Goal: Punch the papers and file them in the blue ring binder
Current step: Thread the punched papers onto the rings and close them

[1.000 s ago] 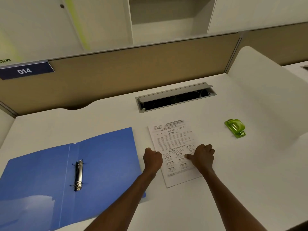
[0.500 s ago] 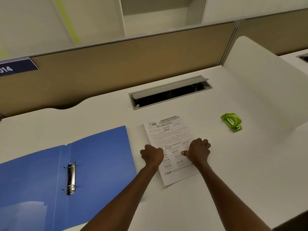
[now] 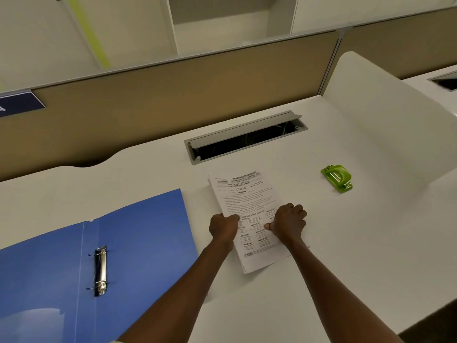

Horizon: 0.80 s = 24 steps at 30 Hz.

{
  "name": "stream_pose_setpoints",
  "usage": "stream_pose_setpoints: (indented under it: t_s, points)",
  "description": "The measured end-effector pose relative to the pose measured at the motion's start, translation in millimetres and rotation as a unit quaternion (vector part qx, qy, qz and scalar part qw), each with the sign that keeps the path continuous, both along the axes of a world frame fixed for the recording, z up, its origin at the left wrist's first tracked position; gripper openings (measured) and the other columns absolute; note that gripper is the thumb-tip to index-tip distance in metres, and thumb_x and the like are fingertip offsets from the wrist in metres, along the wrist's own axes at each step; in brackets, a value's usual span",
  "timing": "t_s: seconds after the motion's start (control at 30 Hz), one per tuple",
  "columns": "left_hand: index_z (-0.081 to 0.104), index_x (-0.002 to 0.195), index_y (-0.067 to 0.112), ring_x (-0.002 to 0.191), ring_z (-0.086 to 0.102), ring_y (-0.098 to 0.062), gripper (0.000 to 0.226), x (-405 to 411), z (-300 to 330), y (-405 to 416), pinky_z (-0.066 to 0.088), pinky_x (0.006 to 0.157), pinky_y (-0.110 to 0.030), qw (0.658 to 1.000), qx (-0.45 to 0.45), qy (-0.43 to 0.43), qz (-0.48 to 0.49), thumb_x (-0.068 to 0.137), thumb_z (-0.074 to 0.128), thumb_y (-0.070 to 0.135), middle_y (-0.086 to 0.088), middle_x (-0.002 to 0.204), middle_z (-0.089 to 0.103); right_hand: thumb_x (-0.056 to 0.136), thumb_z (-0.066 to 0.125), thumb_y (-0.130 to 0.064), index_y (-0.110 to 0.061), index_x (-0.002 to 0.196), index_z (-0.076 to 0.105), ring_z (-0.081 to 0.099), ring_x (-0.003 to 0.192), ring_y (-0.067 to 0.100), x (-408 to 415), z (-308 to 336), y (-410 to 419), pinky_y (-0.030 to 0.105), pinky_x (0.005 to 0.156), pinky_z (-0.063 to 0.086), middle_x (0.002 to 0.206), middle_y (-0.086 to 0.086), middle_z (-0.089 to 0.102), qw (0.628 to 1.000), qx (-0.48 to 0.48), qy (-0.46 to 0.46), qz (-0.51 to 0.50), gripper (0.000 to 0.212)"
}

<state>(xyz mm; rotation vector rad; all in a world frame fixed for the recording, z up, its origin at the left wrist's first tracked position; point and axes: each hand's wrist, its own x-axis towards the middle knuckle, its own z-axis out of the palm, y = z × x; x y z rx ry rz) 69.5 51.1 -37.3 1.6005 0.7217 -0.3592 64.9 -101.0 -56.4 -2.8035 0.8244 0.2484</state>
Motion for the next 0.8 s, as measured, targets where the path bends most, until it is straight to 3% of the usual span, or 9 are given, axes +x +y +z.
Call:
stream_pose_setpoints:
  t_s: [0.27, 0.4, 0.6, 0.7, 0.73, 0.8]
  points:
    - [0.060, 0.095, 0.021, 0.082, 0.069, -0.020, 0.022, -3, -7, 3, 0.059, 0.075, -0.037, 0.997, 0.058, -0.036, 0.035, 0.079, 0.072, 0.012, 0.001, 0.094, 0.071, 0.057, 0.086, -0.049, 0.004, 0.117, 0.044, 0.046, 0.113, 0.034, -1, -6, -4, 0.042, 0.088, 0.049, 0.122, 0.021, 0.047, 0.999, 0.025, -0.018, -0.015, 0.091]
    - [0.057, 0.117, 0.009, 0.095, 0.067, -0.024, 0.034, -2, -11, 8, 0.058, 0.081, -0.038, 0.999, 0.000, -0.036, 0.017, 0.085, 0.066, 0.003, -0.007, 0.111, 0.067, 0.057, 0.087, -0.048, 0.003, 0.119, 0.043, 0.045, 0.115, 0.034, -2, -7, -3, 0.043, 0.090, 0.048, 0.123, 0.020, 0.046, 0.999, 0.041, -0.018, -0.015, 0.091]
    - [0.060, 0.113, 0.013, 0.089, 0.066, -0.019, 0.025, -7, -10, 8, 0.055, 0.065, -0.026, 0.994, 0.037, -0.096, -0.046, 0.089, 0.060, 0.004, -0.005, 0.109, 0.068, 0.054, 0.087, -0.052, -0.001, 0.125, 0.038, 0.041, 0.122, 0.036, 0, -5, -20, 0.047, 0.096, 0.043, 0.129, 0.018, 0.043, 0.992, 0.116, 0.006, -0.048, 0.100]
    - [0.060, 0.112, 0.013, 0.089, 0.066, -0.018, 0.023, -5, -4, 13, 0.055, 0.065, -0.024, 0.992, 0.039, -0.116, -0.040, 0.091, 0.058, 0.007, -0.004, 0.108, 0.069, 0.059, 0.085, -0.052, -0.003, 0.131, 0.040, 0.043, 0.125, 0.035, 7, 1, -34, 0.047, 0.100, 0.041, 0.131, 0.016, 0.046, 0.969, 0.235, -0.043, -0.065, 0.098]
    - [0.060, 0.114, 0.013, 0.089, 0.066, -0.017, 0.023, -2, -1, 16, 0.052, 0.063, -0.021, 0.990, 0.037, -0.130, -0.042, 0.091, 0.058, 0.008, -0.004, 0.108, 0.069, 0.062, 0.086, -0.047, -0.004, 0.132, 0.043, 0.050, 0.121, 0.033, 11, 5, -39, 0.045, 0.098, 0.046, 0.129, 0.014, 0.052, 0.946, 0.308, -0.082, -0.063, 0.092]
    - [0.060, 0.116, 0.013, 0.090, 0.066, -0.014, 0.025, 2, 5, 20, 0.050, 0.062, -0.016, 0.985, 0.033, -0.161, -0.056, 0.092, 0.057, 0.010, -0.002, 0.109, 0.068, 0.068, 0.084, -0.033, -0.009, 0.123, 0.055, 0.068, 0.101, 0.024, 15, 20, -45, 0.036, 0.081, 0.059, 0.118, 0.008, 0.067, 0.877, 0.453, -0.155, -0.042, 0.067]
